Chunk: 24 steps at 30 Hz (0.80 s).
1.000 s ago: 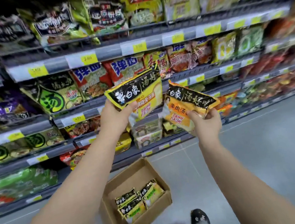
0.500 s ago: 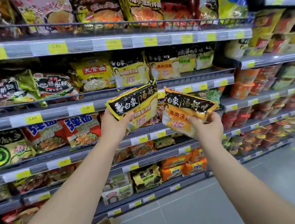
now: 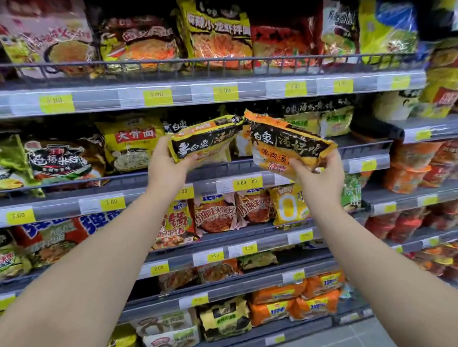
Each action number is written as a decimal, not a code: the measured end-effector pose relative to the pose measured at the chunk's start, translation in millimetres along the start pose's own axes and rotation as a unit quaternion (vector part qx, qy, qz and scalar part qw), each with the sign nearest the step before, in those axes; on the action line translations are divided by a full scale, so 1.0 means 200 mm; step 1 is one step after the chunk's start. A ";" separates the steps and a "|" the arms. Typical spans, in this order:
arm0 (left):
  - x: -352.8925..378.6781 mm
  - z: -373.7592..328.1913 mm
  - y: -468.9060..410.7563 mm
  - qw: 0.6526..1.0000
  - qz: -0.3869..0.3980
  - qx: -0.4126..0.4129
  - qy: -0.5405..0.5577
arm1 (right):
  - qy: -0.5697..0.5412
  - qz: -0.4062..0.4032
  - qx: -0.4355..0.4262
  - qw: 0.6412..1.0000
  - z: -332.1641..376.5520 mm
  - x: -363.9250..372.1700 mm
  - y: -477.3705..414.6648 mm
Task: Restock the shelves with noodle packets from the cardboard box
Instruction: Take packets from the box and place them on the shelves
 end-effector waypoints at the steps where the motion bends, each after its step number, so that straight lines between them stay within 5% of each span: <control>1: 0.02 0.01 -0.05 1.000 0.000 -0.002 0.004 | -0.002 0.004 -0.005 1.000 -0.01 0.03 -0.05; 12: -0.03 0.17 -0.44 0.994 -0.042 -0.083 -0.057 | 0.010 0.088 -0.026 0.996 -0.13 0.39 -0.51; 18: -0.06 0.28 -0.45 0.980 -0.026 -0.144 -0.137 | 0.043 0.100 0.041 0.993 -0.29 0.54 -0.65; 21: -0.06 0.30 -0.44 0.976 -0.052 -0.152 -0.150 | 0.102 0.121 0.099 0.982 -0.36 0.58 -0.68; 24: -0.07 0.24 -0.39 0.976 -0.101 -0.119 -0.152 | 0.250 0.110 0.057 0.960 -0.34 0.56 -0.66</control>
Point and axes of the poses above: each hand's wrist, its own y-axis away from the middle knuckle, its own x-axis out of the palm, z = x × y, the point moved 6 cm from there along -y, towards the middle knuckle, and after that the axes turned 1 degree about -x, right-handed, at the moved point
